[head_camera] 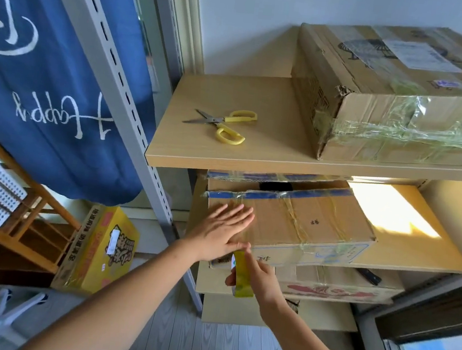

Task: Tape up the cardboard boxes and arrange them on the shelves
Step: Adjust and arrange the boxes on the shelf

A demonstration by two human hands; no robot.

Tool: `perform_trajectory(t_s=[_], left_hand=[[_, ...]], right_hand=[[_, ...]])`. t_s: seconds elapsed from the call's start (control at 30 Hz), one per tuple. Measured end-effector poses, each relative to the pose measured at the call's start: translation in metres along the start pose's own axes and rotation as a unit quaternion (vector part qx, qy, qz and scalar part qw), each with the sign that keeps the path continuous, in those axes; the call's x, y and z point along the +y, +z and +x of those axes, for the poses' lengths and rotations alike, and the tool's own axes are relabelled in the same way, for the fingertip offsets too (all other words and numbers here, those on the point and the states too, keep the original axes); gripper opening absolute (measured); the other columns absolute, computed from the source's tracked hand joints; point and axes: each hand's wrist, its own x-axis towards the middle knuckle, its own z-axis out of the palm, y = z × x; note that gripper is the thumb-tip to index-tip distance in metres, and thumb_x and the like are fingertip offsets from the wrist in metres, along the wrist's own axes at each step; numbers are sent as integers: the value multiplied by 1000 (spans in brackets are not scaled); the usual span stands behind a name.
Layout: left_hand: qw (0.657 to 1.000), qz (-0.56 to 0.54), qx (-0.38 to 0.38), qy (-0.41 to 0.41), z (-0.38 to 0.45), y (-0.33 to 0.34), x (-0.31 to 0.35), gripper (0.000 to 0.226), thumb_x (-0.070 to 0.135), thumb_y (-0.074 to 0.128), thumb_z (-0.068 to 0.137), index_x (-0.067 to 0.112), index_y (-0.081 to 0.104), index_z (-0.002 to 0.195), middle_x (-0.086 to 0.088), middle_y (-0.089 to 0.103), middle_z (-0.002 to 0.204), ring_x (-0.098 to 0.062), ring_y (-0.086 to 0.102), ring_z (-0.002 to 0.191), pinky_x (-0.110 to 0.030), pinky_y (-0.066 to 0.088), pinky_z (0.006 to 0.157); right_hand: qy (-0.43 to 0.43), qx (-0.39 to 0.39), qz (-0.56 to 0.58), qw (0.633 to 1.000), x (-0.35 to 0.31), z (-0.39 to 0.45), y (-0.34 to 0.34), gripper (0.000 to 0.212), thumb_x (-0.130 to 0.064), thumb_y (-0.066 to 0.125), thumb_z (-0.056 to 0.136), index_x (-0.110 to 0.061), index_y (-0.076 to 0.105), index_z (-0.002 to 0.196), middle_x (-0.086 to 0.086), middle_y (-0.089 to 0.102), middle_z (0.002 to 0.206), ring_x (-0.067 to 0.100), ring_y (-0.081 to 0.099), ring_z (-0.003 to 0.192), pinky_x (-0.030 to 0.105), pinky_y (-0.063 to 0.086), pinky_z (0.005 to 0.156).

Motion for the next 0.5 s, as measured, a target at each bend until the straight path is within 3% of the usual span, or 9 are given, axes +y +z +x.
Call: perform_trajectory(t_s=[0.07,0.13,0.3,0.4,0.5], left_hand=[[1000,2,-9,4,3,-3,-2,83,73,16,91,27,-13,154,9,-19,160,-11,-21,147,-37,-13,121],[1000,4,-17,7,3,0,-2,85,74,17,91,26,-14,154,8,-21,160,-11,-22,147,-37,-14,120],[999,5,-28,21,2,-1,0,84,71,18,93,23,-13,154,4,-20,160,-13,-20,148,-37,-13,120],[999,48,-8,18,1,1,7,80,62,21,97,15,-9,155,-3,-14,162,-19,-13,149,-40,-2,124],[999,51,-4,17,0,0,11,78,59,22,99,12,-6,155,-6,-12,162,-21,-10,150,-38,2,124]], right_hand=[[-27,-5,11,1000,12,-7,-3,52,-49,42,101,-5,70,98,14,75,84,23,71,81,38,50,89],[-55,-11,-14,998,23,-12,-6,51,-47,44,100,-3,70,98,11,76,83,23,71,86,35,48,94],[-81,-5,-74,994,24,-19,-9,55,-48,42,99,-2,71,92,4,76,79,12,71,81,17,42,75],[-91,28,-115,989,23,-17,-9,60,-56,40,97,-5,71,86,2,75,75,12,69,75,22,44,71],[-136,129,-226,956,19,-20,-11,65,-71,36,89,-13,55,68,2,61,59,16,54,58,30,36,56]])
